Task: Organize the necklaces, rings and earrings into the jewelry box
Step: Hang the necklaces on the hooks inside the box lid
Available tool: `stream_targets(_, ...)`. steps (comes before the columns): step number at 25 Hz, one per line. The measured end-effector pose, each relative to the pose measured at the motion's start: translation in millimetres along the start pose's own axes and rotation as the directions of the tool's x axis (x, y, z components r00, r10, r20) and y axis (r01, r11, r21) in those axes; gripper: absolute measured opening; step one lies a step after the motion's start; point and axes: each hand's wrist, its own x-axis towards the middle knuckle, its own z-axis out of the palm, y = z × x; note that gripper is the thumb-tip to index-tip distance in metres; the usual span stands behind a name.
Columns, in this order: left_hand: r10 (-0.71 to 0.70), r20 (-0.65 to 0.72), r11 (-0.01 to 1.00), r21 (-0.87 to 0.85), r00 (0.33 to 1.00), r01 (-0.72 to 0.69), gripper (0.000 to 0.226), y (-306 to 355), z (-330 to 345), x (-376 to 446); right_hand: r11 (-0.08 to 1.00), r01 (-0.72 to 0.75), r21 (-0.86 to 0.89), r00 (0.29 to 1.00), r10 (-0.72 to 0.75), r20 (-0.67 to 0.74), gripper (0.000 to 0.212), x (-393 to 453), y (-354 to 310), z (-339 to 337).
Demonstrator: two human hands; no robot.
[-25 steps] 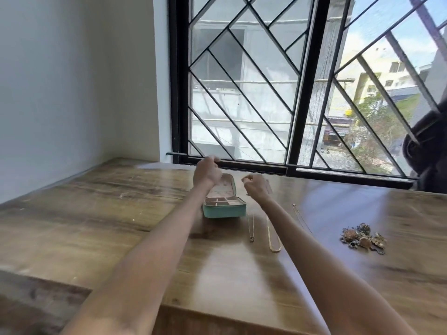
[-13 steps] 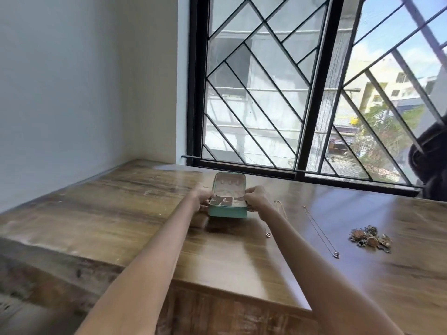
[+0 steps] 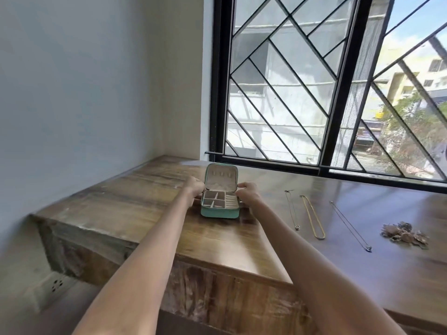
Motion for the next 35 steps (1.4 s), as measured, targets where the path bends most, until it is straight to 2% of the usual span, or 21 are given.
stream_targets(3,0.030,-0.006,1.000,-0.008,1.000,-0.030,0.033,-3.0,-0.5,-1.8,1.000,-0.005,-0.010,1.000,0.005,-0.010,0.035,0.9,0.9,2.1)
stream_targets(6,0.058,-0.002,0.998,-0.005,0.998,-0.058,0.026,-4.7,-1.4,-4.6,0.999,-0.006,-0.040,1.000,0.004,-0.030,0.036,5.3,6.8,5.3)
stream_targets(11,0.111,-0.047,0.985,0.139,0.993,-0.104,0.020,-3.1,1.3,-11.7,0.999,0.014,-0.051,0.998,-0.017,-0.053,0.039,10.5,14.3,8.2)
stream_targets(13,0.093,-0.074,0.989,0.124,0.993,-0.083,0.025,-2.9,3.5,-15.0,0.999,0.015,-0.028,0.998,-0.016,-0.053,0.040,-5.3,7.3,5.7)
stream_targets(16,0.028,-0.134,0.999,0.039,0.991,-0.023,0.022,-3.9,2.6,-17.5,0.999,0.038,0.016,0.999,-0.038,-0.008,0.036,-22.9,-2.7,1.1)
stream_targets(18,-0.014,-0.153,1.000,0.004,0.988,0.015,0.046,-3.3,-1.6,-19.6,0.997,0.041,0.071,0.998,-0.044,0.036,0.036,-33.6,-10.9,-3.9)
stream_targets(20,-0.008,-0.200,1.000,0.016,0.980,0.011,0.052,-3.2,-7.6,-21.9,0.993,0.049,0.103,0.993,-0.060,0.103,0.036,-40.1,-17.6,-7.0)
stream_targets(25,0.075,-0.346,0.992,0.123,0.935,-0.034,0.044,-12.3,-24.0,-19.5,0.995,0.062,0.074,0.961,-0.079,0.264,0.038,-45.5,-30.0,-9.7)
stream_targets(27,0.082,-0.378,0.990,0.140,0.922,-0.030,0.046,-14.7,-26.7,-18.5,0.996,0.052,0.074,0.958,-0.070,0.278,0.039,-40.8,-27.1,-11.8)
stream_targets(32,0.129,-0.318,0.966,0.254,0.939,-0.047,0.048,-10.2,-19.2,-16.7,0.996,0.007,0.087,0.984,-0.023,0.178,0.040,-25.2,-1.5,-11.1)
stream_targets(35,0.125,-0.283,0.961,0.275,0.951,-0.045,0.047,-6.2,-12.3,-15.8,0.996,0.032,0.081,0.984,-0.046,0.174,0.036,-21.6,4.2,-7.2)
